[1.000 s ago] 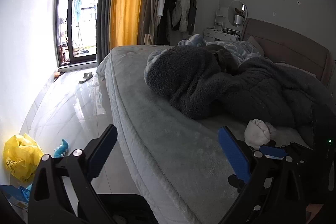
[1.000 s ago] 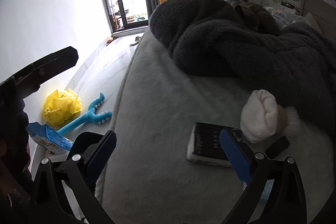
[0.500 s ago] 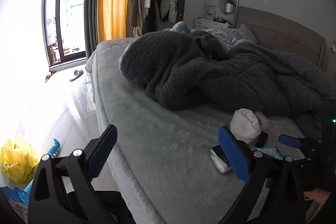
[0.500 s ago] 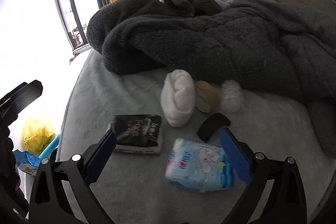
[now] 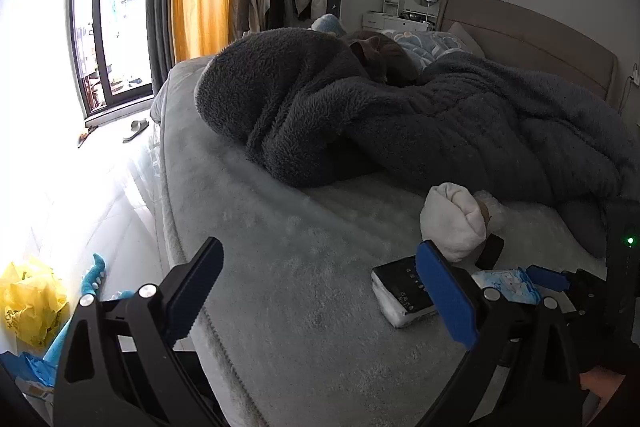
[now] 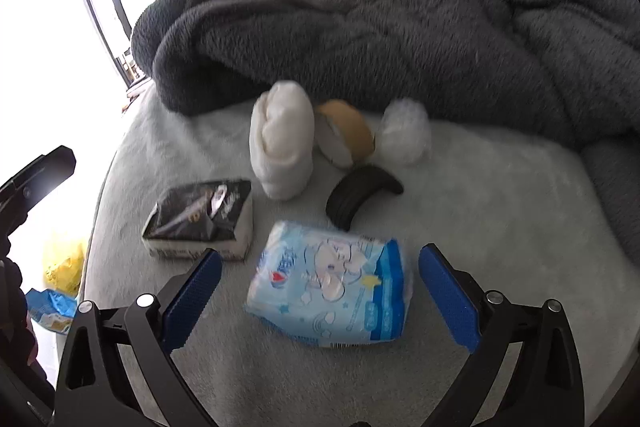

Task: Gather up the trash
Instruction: 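Grasp the blue wet-wipe pack with the right tool while the left tool grasps the black tissue pack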

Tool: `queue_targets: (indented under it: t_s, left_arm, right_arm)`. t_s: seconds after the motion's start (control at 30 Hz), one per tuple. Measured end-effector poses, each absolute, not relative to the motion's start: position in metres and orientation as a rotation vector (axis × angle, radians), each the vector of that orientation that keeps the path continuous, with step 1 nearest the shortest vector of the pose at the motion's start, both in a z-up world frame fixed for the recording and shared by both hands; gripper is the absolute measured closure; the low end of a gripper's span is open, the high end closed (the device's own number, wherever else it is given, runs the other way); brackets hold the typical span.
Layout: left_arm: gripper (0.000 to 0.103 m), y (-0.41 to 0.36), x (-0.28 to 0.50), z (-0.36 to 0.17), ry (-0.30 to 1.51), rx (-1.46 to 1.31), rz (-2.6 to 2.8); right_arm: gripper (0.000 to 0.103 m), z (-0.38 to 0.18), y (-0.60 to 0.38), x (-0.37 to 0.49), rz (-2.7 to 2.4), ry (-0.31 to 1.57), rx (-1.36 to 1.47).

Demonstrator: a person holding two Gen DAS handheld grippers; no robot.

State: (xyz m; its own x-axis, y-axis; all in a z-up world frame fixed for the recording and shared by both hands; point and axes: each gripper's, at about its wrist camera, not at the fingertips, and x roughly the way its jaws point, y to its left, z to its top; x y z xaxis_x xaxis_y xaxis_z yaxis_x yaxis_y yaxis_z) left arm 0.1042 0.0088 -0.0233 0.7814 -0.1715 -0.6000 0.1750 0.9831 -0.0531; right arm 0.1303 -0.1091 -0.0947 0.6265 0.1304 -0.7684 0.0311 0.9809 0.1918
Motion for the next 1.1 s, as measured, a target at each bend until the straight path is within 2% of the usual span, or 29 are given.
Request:
queue_targets:
  t_s: [0.27, 0.43, 0.6, 1.1]
  left_arm:
    - [0.005, -0.008, 0.112, -0.036, 0.728, -0.036, -0.229]
    - [0.005, -0.016, 0.114, -0.044, 0.764, -0.073, -0.241]
    - [0.005, -0.03, 0.116, -0.049, 0.78, -0.067, -0.253]
    - [0.006, -0.067, 0.121, -0.074, 0.849, -0.031, -0.262]
  right_arm:
    - [0.004, -0.105, -0.114, 0.133, 0.09, 0.95, 0.198]
    - [0.025, -0.104, -0.12, 0.13, 0.079, 0.954, 0.159]
    - [0.032, -0.102, -0.133, 0.126, 0.119, 0.948, 0.169]
    - [0.032, -0.084, -0.166, 0.115, 0.182, 0.875, 0.168]
